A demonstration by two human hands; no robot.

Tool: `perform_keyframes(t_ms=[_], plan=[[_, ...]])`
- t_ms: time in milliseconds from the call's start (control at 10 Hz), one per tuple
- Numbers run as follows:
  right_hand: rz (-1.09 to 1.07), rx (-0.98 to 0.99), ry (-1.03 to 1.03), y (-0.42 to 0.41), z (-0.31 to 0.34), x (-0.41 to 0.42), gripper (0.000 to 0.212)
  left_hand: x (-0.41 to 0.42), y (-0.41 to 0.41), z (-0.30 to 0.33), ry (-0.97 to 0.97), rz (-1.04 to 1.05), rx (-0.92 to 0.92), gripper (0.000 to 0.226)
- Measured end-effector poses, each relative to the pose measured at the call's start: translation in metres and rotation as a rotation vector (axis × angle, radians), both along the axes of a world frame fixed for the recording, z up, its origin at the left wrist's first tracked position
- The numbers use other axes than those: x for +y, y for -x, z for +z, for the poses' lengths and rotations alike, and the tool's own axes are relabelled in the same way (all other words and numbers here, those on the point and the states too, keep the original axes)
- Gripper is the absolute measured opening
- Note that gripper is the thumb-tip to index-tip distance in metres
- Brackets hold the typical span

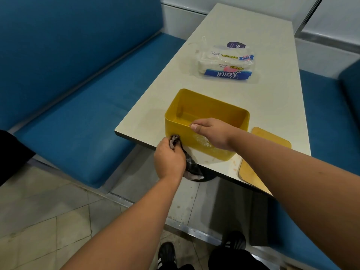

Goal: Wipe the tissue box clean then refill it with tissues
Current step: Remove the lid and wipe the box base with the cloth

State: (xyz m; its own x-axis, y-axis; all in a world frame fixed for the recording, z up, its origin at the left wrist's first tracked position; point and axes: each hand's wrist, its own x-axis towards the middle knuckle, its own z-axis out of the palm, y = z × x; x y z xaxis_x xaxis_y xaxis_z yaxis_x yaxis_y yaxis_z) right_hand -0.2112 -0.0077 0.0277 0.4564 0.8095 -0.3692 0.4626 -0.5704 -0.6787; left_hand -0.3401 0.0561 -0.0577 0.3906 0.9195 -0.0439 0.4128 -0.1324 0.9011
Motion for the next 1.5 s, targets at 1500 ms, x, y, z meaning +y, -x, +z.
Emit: perform_keyframes(t_ms=[1500], plan=[[0.163, -0.276, 0.121, -0.009, 0.026, -0.042, 0.034, -0.024, -0.003, 0.040, -0.414, -0.277, -0.087, 0.018]])
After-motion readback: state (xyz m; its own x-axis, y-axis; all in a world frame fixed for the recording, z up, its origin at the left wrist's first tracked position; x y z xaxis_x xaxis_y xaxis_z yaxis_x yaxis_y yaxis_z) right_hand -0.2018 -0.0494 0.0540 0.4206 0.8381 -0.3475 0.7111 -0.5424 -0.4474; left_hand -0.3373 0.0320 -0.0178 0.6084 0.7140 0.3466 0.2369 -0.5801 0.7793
